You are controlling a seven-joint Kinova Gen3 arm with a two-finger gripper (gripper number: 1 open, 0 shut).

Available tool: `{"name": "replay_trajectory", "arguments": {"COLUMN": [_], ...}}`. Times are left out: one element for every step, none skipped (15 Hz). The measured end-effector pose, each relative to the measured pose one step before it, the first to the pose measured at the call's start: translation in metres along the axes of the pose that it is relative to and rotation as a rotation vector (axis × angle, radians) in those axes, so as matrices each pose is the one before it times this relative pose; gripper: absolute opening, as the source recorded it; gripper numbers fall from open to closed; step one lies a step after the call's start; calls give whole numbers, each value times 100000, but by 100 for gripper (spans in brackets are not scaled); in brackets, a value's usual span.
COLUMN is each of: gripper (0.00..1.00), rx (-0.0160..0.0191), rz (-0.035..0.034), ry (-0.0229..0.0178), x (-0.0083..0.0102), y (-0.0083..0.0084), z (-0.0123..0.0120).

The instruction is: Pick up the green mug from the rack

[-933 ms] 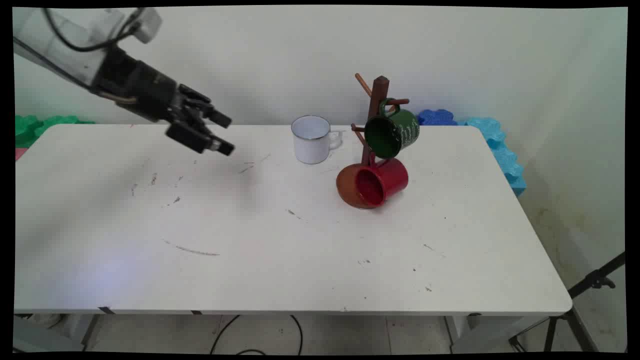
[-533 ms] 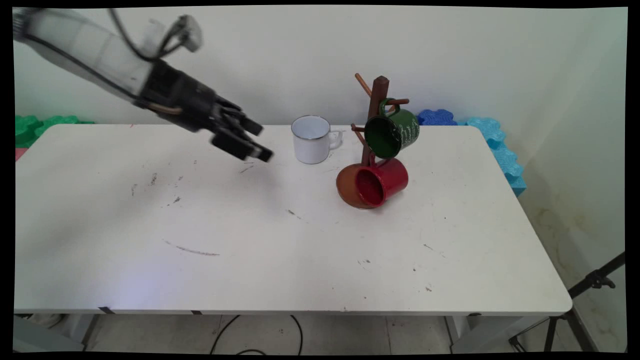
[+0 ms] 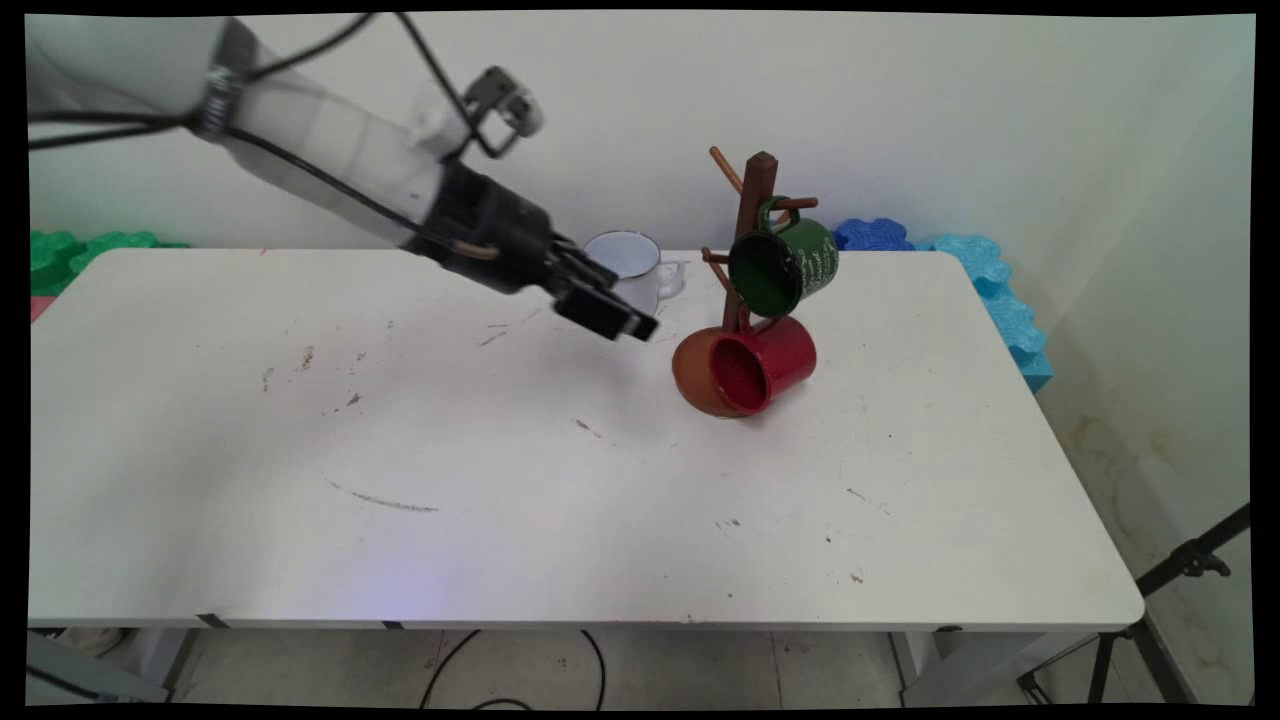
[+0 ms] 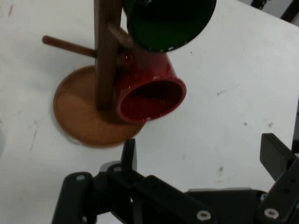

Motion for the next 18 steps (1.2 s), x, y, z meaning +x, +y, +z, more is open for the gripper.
{"name": "replay_trajectory", "arguments": {"gripper": [100,100,100,100,100,100,100,100,100,100,100,100,100,100,100,100,100,100], "rx": [614,500,472,297,217,179,129,1,93,58,25,0,1,1,-16,-40,-67,98], "rz": [-1149,-1035,-1229,-1270,-1032,-681,-883,-870,-825,-609,-600,-411,-315,-280,-298,-182,-203,-168], "ry": [1219,1081,1336,1336,1121,869,1229,1392,1423,1149,1303,1326,1053,935,1213,867,1022,1028], "x": [243,181,198,185,129,75,119,127,97,60,57,50,11,-25,-42,-43,-64,-77], "y": [514,426,510,540,458,309,458,520,466,362,376,318,236,202,231,156,143,108], "z": [861,710,807,804,646,414,616,698,660,533,583,553,441,418,555,404,483,487]}}
